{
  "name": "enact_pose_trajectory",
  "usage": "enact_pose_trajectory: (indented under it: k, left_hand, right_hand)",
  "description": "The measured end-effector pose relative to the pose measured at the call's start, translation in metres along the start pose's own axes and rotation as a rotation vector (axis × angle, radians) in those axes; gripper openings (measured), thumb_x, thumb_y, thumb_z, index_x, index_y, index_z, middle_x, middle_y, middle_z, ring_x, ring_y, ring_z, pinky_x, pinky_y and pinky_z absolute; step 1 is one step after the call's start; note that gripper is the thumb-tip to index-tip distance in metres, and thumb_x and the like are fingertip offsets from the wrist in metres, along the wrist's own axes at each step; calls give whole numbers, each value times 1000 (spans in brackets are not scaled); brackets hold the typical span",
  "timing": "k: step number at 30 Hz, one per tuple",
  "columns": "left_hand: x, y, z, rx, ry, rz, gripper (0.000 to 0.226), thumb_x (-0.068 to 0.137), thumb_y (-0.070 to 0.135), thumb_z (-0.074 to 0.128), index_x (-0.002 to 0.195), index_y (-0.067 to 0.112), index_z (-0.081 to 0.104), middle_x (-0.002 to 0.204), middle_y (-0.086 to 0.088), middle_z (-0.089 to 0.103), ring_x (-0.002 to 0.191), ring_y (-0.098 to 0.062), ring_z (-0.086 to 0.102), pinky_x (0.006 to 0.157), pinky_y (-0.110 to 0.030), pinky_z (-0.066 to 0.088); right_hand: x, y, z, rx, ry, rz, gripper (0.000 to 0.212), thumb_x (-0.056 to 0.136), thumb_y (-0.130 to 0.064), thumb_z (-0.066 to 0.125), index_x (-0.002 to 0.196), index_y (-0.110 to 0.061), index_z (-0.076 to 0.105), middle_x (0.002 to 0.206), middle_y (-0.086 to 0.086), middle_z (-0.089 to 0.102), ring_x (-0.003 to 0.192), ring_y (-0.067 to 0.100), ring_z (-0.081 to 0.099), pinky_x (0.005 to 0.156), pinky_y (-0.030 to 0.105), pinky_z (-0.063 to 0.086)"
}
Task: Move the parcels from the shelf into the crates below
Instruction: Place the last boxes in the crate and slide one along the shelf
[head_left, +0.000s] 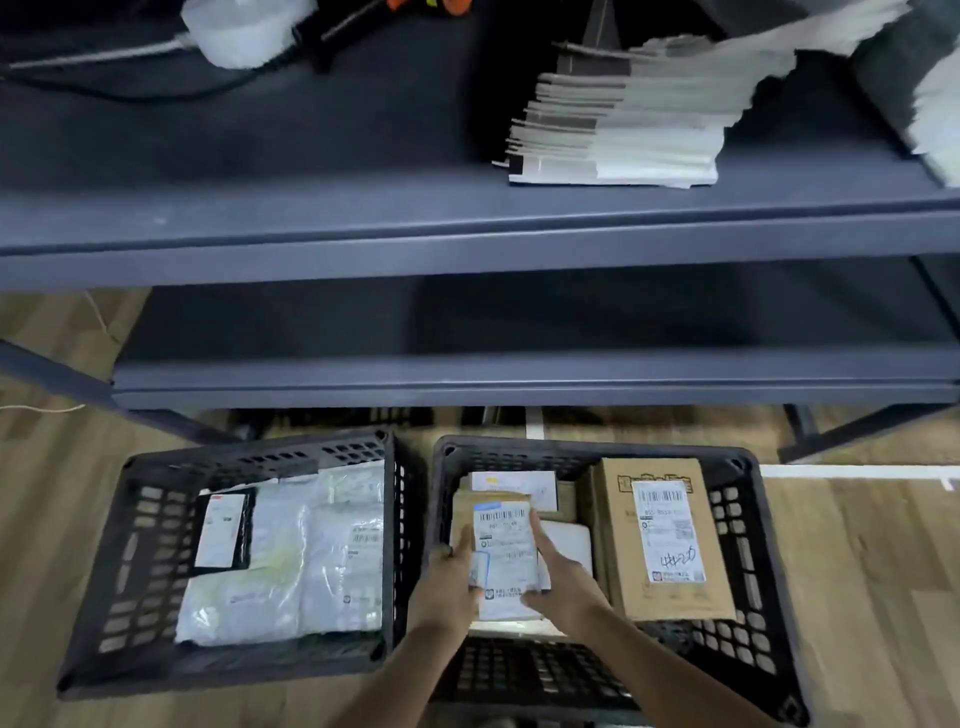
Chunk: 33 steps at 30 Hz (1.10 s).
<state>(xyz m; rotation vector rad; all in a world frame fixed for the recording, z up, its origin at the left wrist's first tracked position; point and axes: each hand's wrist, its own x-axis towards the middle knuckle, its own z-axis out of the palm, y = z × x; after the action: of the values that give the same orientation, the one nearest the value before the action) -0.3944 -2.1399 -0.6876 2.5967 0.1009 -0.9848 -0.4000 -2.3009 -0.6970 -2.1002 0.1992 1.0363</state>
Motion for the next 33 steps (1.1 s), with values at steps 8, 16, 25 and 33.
enact_pose_trajectory:
  k: [8, 16, 25, 33]
  left_hand:
    - [27, -21, 19, 275, 26, 23, 60, 94, 16, 49, 146, 16, 20, 132, -7, 36, 110, -21, 51, 83, -28, 45]
    - [33, -28, 13, 606, -23, 261, 93, 94, 26, 53, 144, 8, -24, 145, -8, -39, 132, -20, -36, 115, -36, -17]
    - [57, -27, 12, 684, -102, 167, 67, 101, 19, 36, 148, -1, -8, 156, -18, -15, 146, -26, -11, 119, -37, -6]
    - [44, -27, 26, 610, -107, 182, 87, 96, 35, 47, 147, 7, -17, 151, -6, -31, 142, -19, -24, 116, -37, -11]
  right_hand:
    - [37, 19, 36, -272, -52, 51, 98, 92, -30, 58, 142, -41, -26, 149, 6, 40, 124, 32, 51, 87, 31, 48]
    - [35, 19, 25, -716, 16, -150, 100, 92, -49, 50, 133, -12, -34, 138, 1, -53, 130, 20, -39, 118, 34, -11]
    - [62, -5, 39, -810, -84, -13, 97, 92, -45, 52, 145, -16, -25, 139, -5, -42, 143, 27, -24, 114, 39, -15]
    - [50, 6, 33, -805, -103, 63, 99, 93, -46, 51, 128, -20, -38, 134, -10, -48, 146, 30, -12, 118, 46, -6]
